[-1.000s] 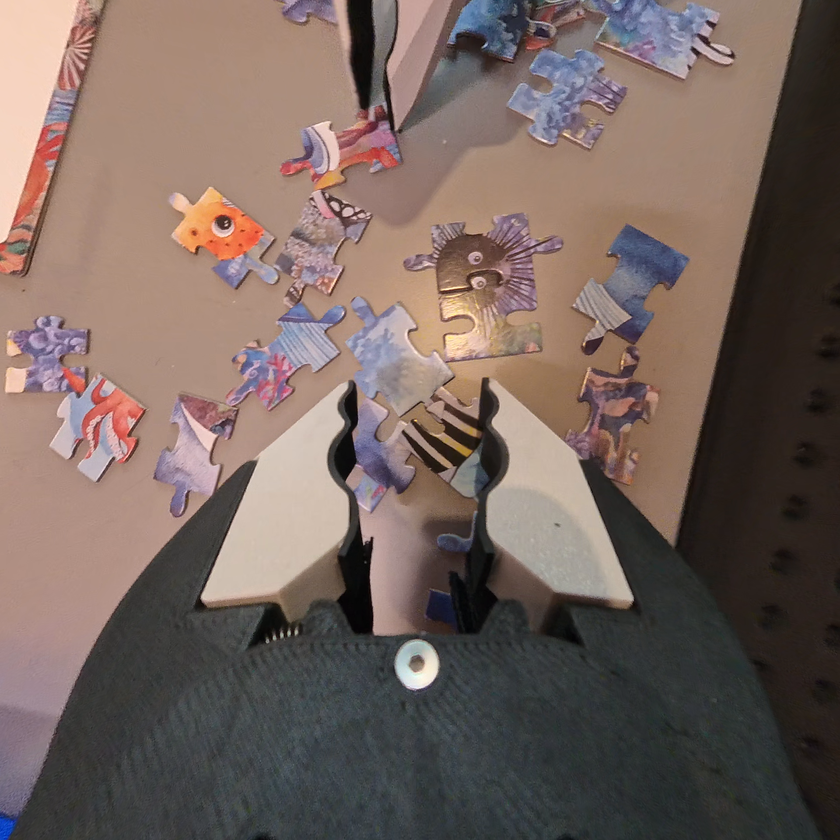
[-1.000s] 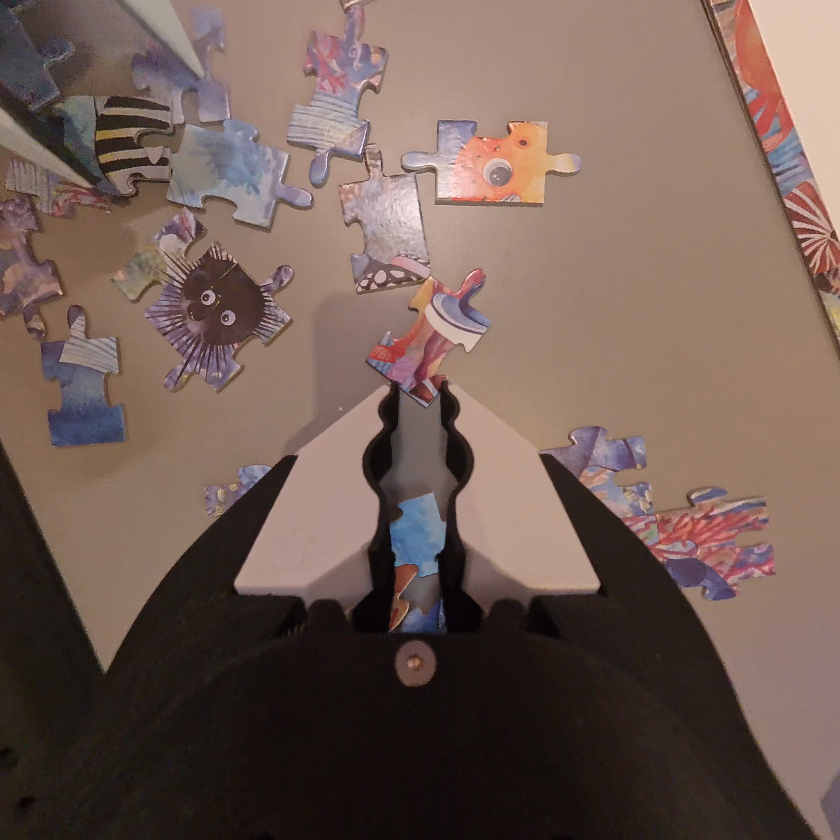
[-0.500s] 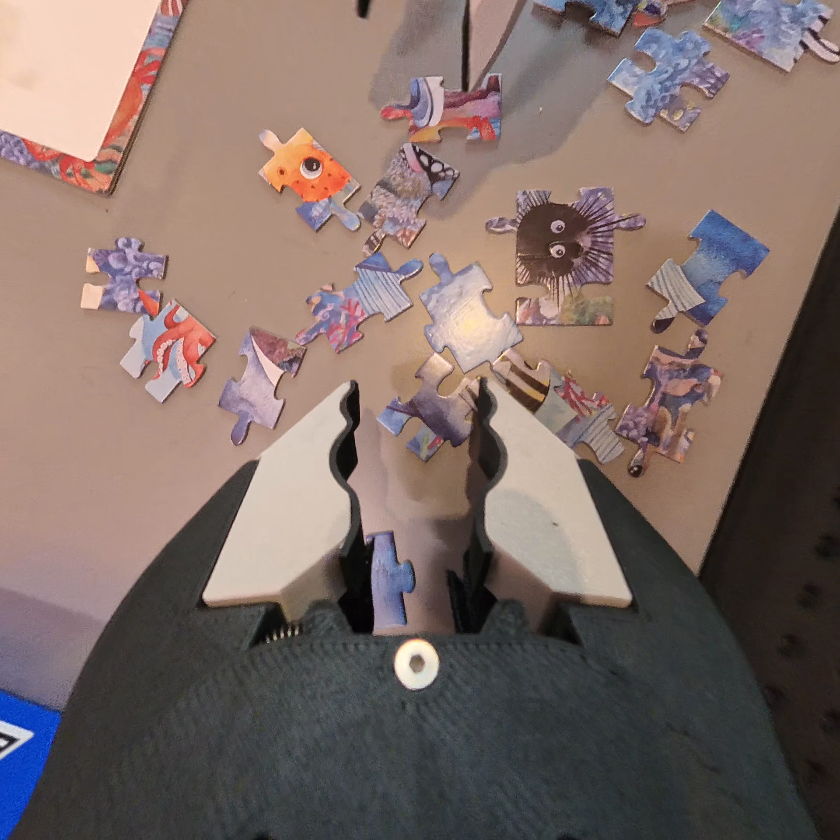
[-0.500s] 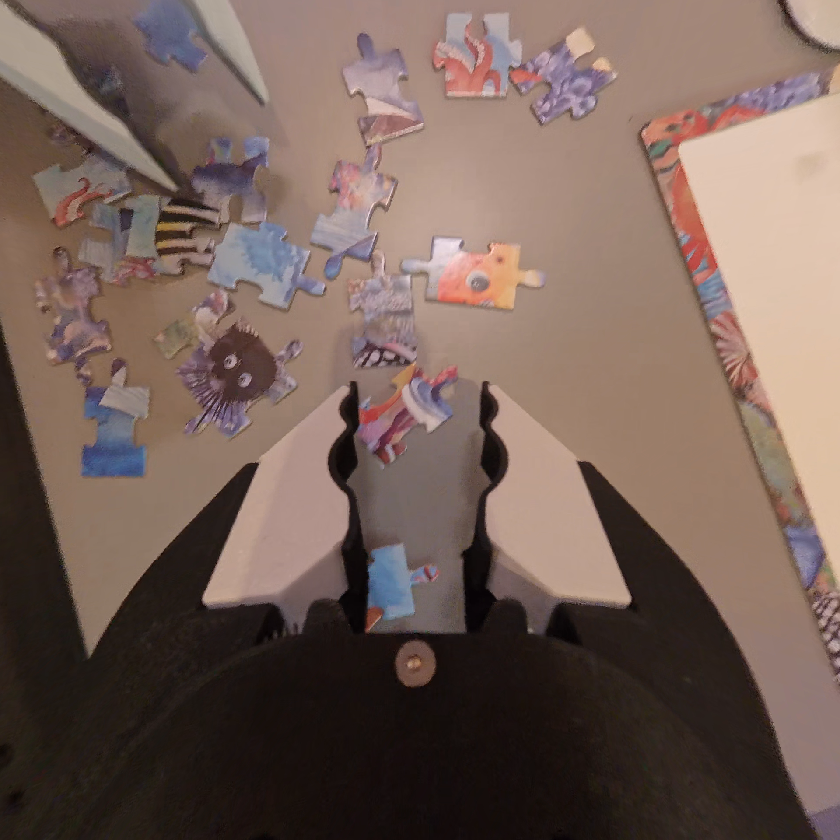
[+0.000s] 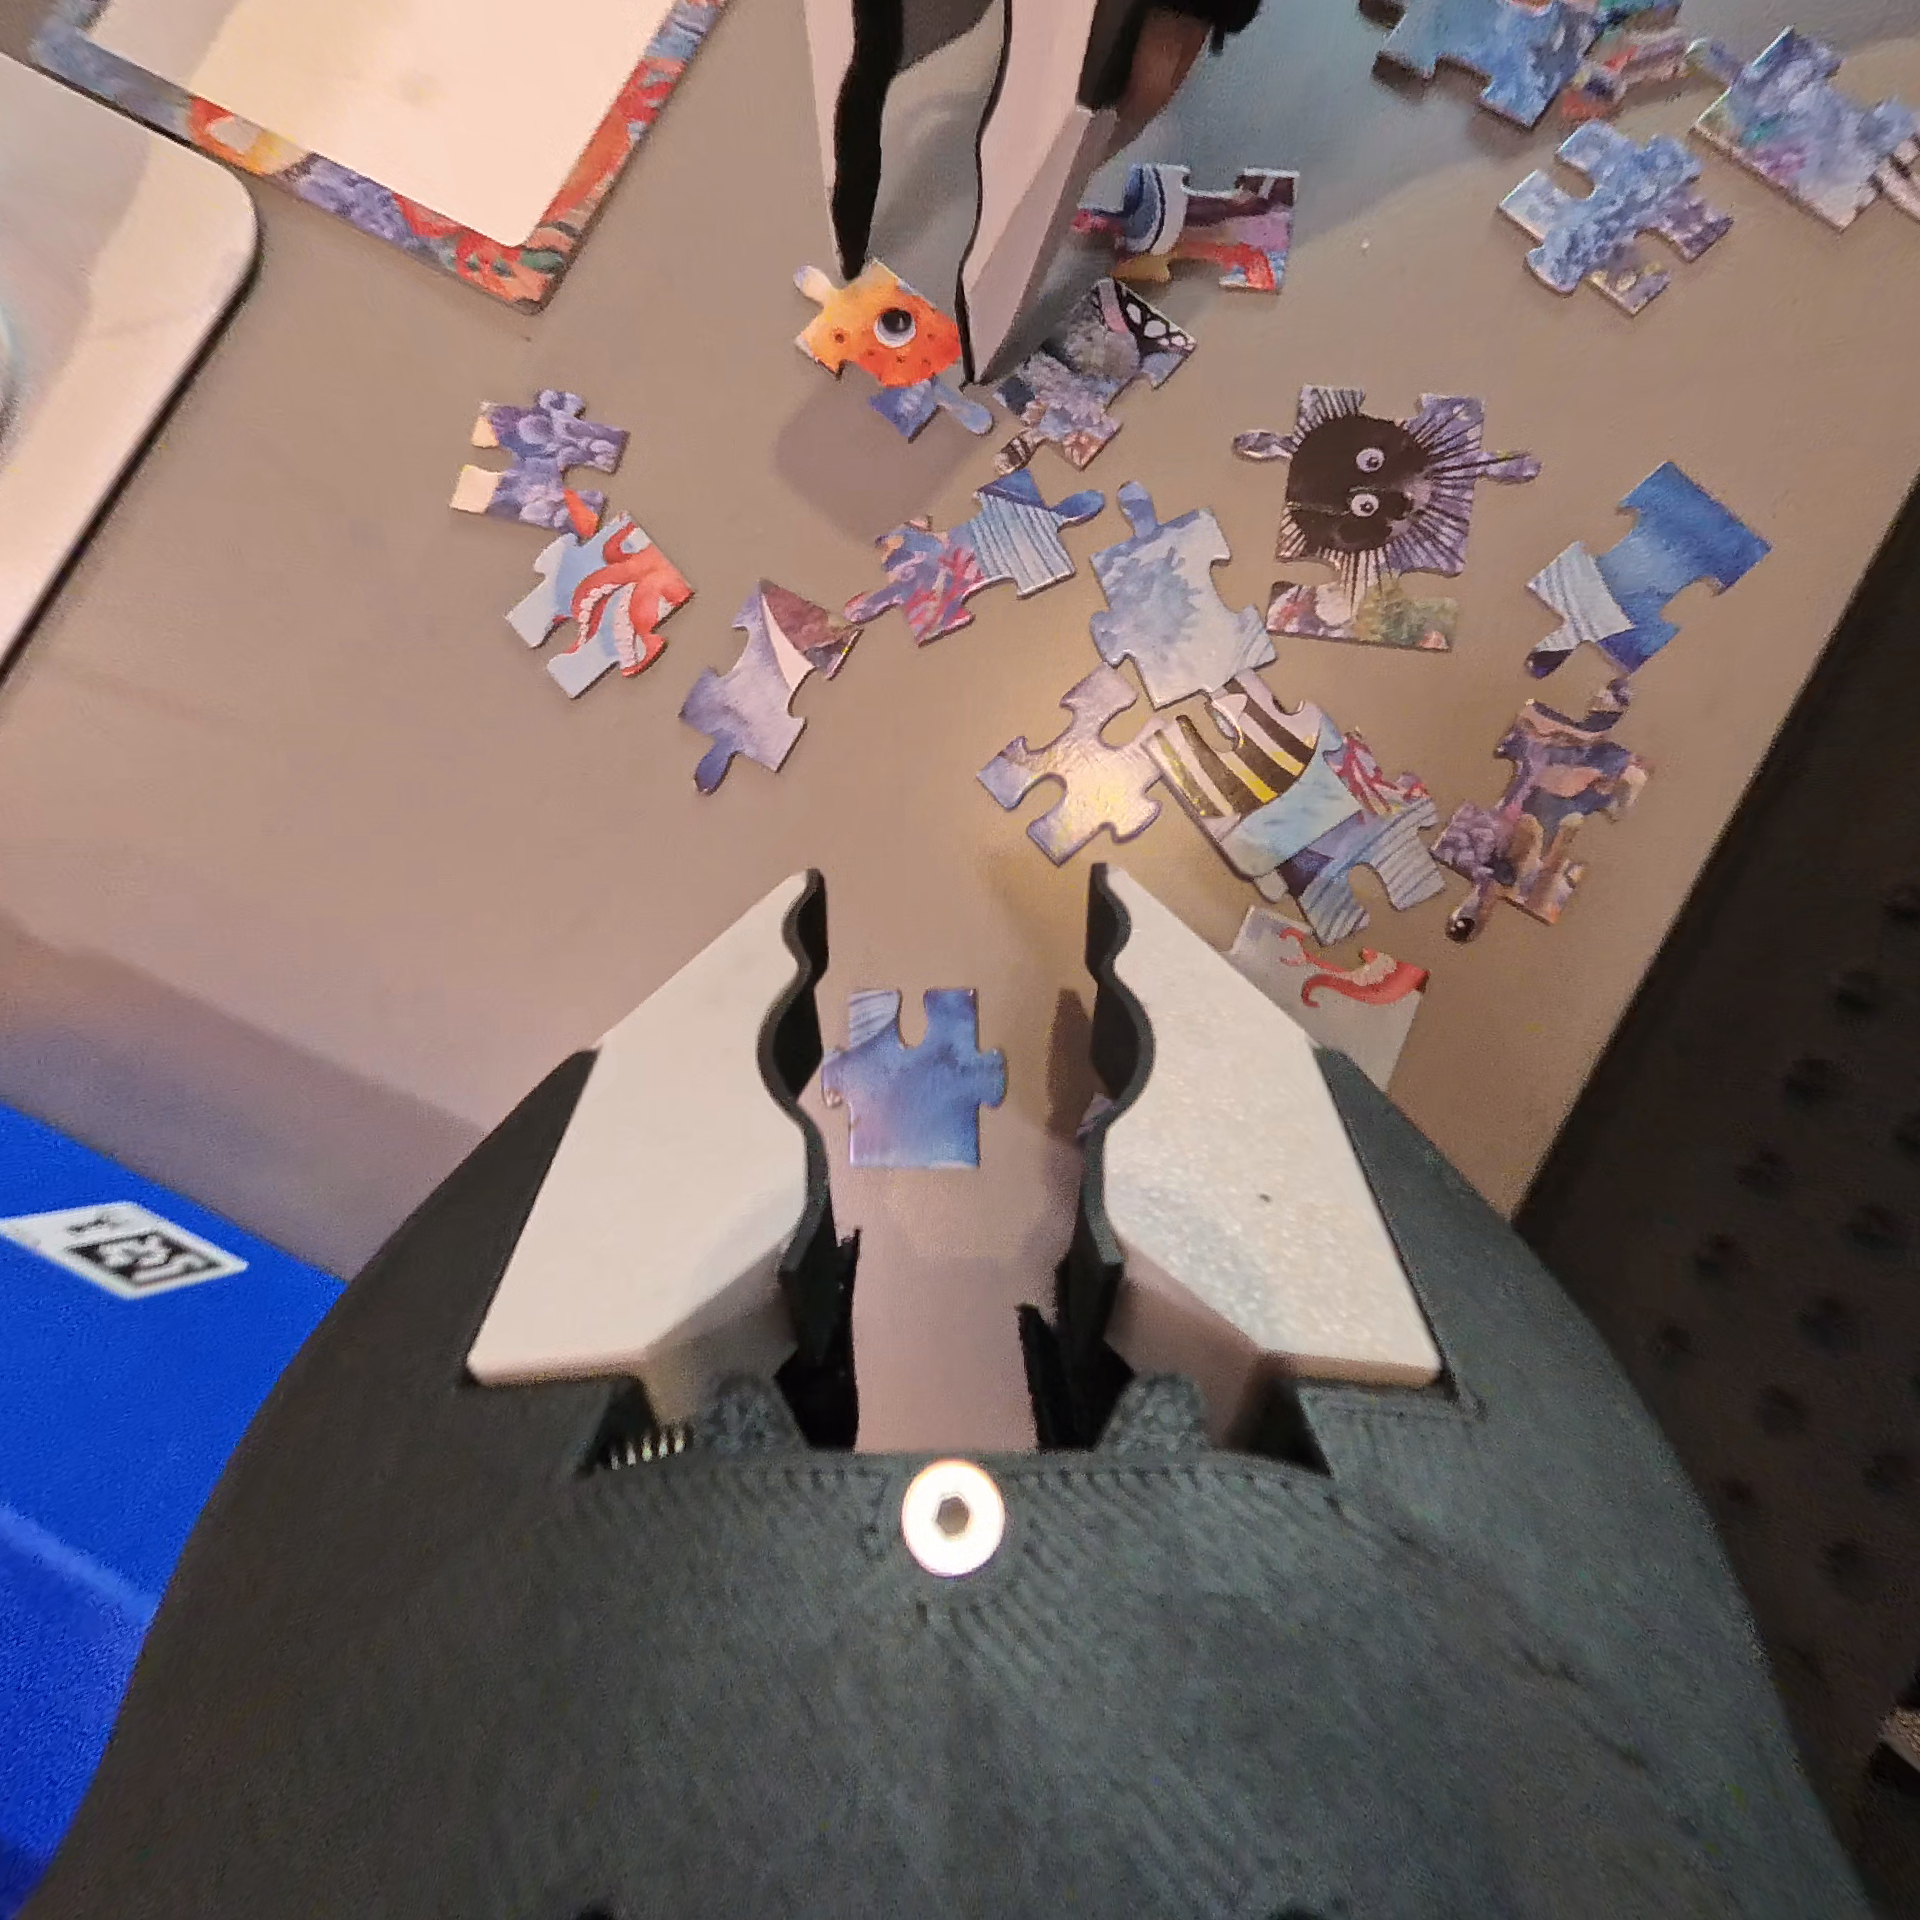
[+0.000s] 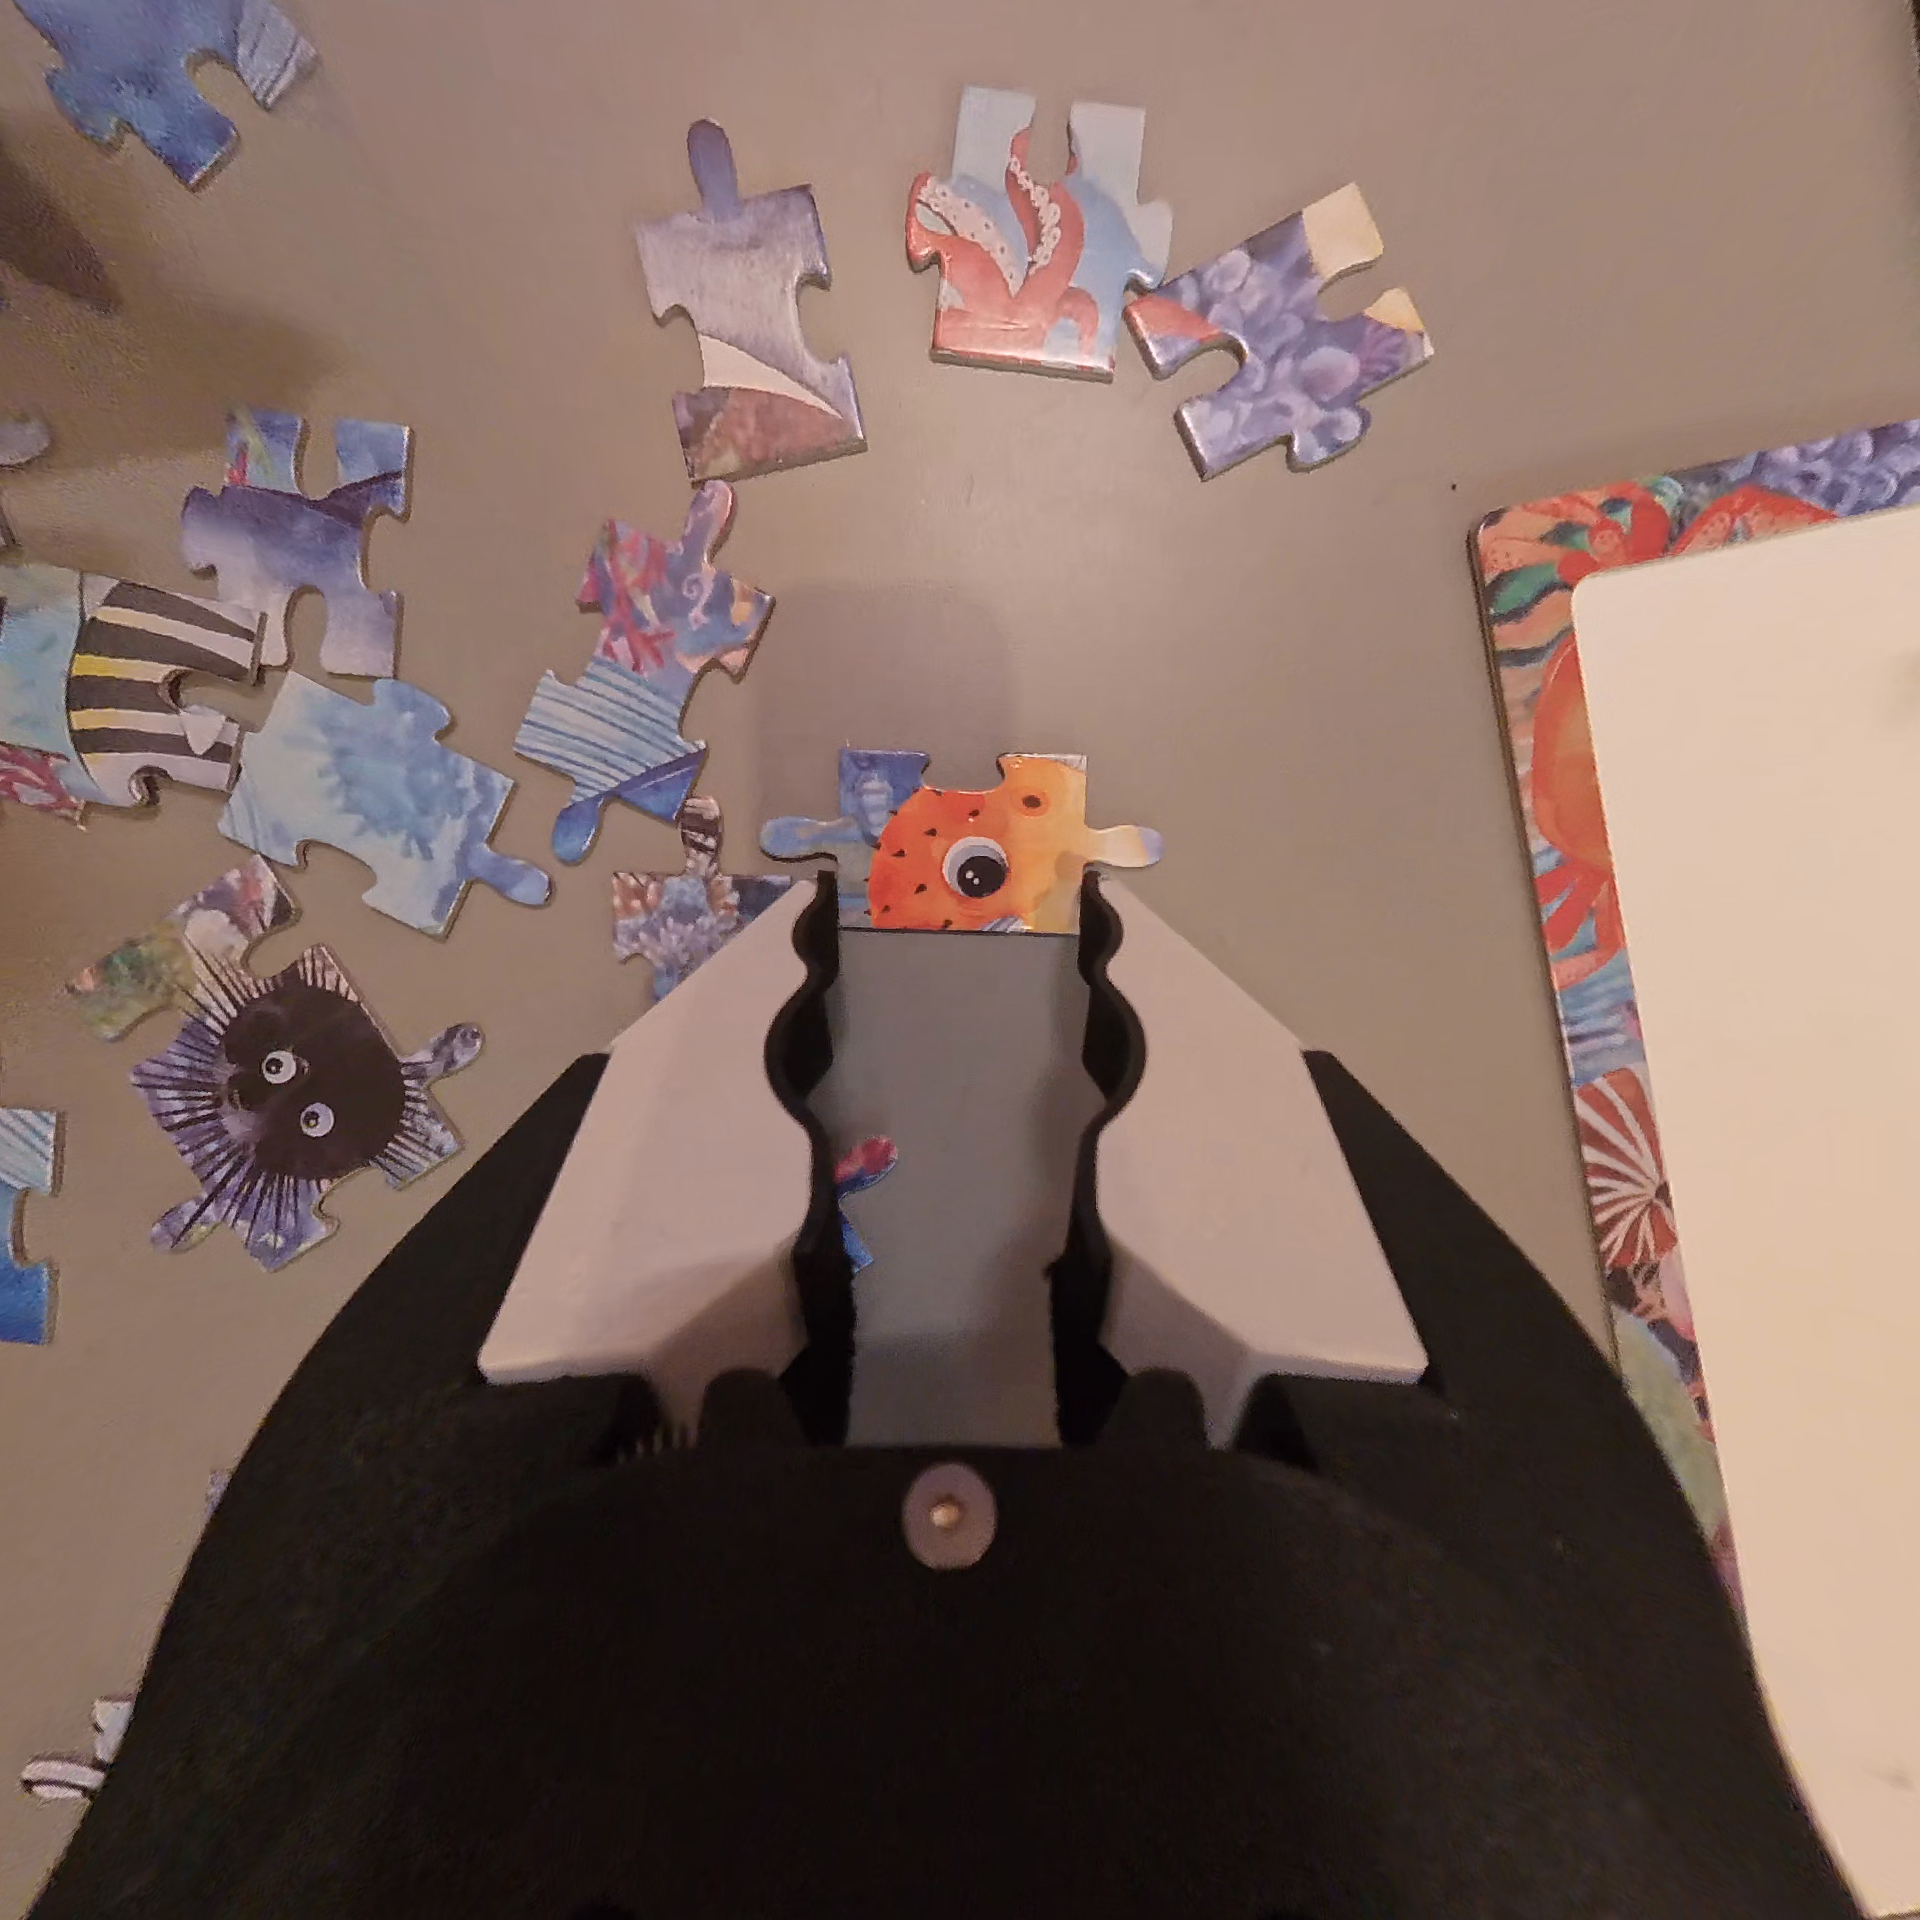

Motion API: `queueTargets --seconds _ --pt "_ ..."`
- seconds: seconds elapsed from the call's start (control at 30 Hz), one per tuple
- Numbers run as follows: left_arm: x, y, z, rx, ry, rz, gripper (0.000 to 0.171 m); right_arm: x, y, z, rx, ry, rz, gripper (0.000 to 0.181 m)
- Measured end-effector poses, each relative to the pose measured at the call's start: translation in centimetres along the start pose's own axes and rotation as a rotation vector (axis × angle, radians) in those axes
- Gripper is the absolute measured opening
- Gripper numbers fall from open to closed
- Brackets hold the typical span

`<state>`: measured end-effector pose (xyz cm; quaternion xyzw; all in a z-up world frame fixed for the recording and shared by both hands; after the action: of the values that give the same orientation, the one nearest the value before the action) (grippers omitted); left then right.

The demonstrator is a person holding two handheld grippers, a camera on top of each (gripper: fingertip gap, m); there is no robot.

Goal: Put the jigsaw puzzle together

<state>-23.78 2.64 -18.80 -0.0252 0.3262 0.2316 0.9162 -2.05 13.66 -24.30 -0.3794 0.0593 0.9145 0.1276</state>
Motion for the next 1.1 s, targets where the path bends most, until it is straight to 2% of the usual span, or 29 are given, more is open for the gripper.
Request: queueTargets --seconds 0.1,0.23,0.47,0.6,0.7,0.83,0.97,1.0,1.1 --pt "-1.7 0.2 -0.4 -0.009 0.003 0.025 0.048 0.1 -0.2 0.2 -0.013 0.008 0.009 0.044" --pt "-2.7 -0.8 -2.2 -0.012 0.077 -0.027 0.048 0.4 -0.9 0.5 -0.004 0.002 0.000 0.044" --pt "-2.1 -3.9 -5.2 0.048 0.169 -0.183 0.059 1.9 -2.3 1.9 0.114 -0.026 -0.093 0.044" --pt "-1.5 -4.6 -5.7 0.066 0.169 -0.202 0.061 2.7 -1.5 3.4 0.227 -0.104 0.010 0.046" --pt "-1.1 -4.7 -6.3 0.074 0.187 -0.198 0.057 1.2 -1.2 3.9 0.196 -0.137 0.008 0.050" --pt "-0.7 -4.6 -6.8 0.068 0.165 -0.203 0.043 -2.5 0.2 3.8 0.137 -0.177 0.065 0.041" --pt "-0.7 -4.5 -6.8 0.060 0.151 -0.196 0.043 -4.9 2.7 3.1 0.065 -0.157 0.120 0.036" --pt "-0.7 -4.4 -6.8 0.066 0.149 -0.186 0.031 -5.2 3.3 2.8 0.048 -0.140 0.121 0.036" --pt "-0.9 -4.1 -7.1 0.050 0.142 -0.172 0.031 -6.1 4.6 2.0 0.021 -0.114 0.111 0.035"
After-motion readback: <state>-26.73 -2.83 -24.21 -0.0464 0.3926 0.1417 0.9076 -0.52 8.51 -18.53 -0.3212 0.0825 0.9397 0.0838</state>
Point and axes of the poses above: each gripper's, where its closed fingertips meet, x out along the fingers, z out of its top, y = z × x across the jaws, the point moved 8 cm from there along -x, back along the fingers, and after that the axes turned 14 degrees about -y, right-handed, at the moved point
